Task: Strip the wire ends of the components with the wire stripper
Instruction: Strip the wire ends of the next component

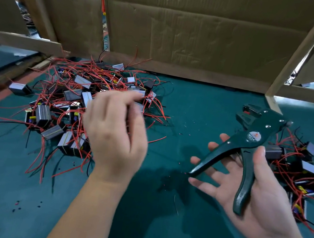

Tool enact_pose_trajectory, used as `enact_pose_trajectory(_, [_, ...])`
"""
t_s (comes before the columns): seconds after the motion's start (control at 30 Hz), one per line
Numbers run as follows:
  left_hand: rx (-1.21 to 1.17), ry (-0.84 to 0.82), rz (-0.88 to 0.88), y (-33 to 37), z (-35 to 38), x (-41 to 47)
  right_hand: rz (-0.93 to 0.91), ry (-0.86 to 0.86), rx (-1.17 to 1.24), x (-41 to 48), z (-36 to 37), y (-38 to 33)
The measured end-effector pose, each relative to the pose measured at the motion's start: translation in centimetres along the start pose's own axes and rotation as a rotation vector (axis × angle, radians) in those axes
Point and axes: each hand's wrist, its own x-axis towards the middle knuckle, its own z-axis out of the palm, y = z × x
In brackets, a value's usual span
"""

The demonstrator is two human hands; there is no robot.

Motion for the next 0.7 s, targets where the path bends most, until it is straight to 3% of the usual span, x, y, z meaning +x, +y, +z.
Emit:
enact_pose_trajectory(0.07, [0.226, -0.019, -0.219, -0.9, -0.2, 0.7, 0.001, 0.029, -0.011, 0.2, -0.1, 0.1])
enact_pose_trajectory(0.13, [0.439, -0.202, -0.434, -2.3, -0.2, 0.9, -0.002, 0.035, -0.038, 0.2, -0.1, 0.1])
enact_pose_trajectory(0.27, [0.654, -0.544, -0.597, -4.1, -0.7, 1.1, -0.018, -0.011, -0.068, -0.1, 0.0, 0.4])
enact_pose_trajectory(0.4, [0.605, -0.501, -0.635, -4.2, -0.8, 1.5, 0.009, -0.028, -0.07, -0.2, 0.2, 0.8])
enact_pose_trajectory(0.6, [0.557, -0.433, -0.532, -4.1, -0.9, 1.3, 0.016, -0.038, -0.08, -0.3, 0.4, 0.7])
enact_pose_trajectory(0.7, [0.532, -0.271, -0.501, -3.8, -0.7, 1.3, 0.016, -0.024, -0.09, -0.2, 0.3, 0.6])
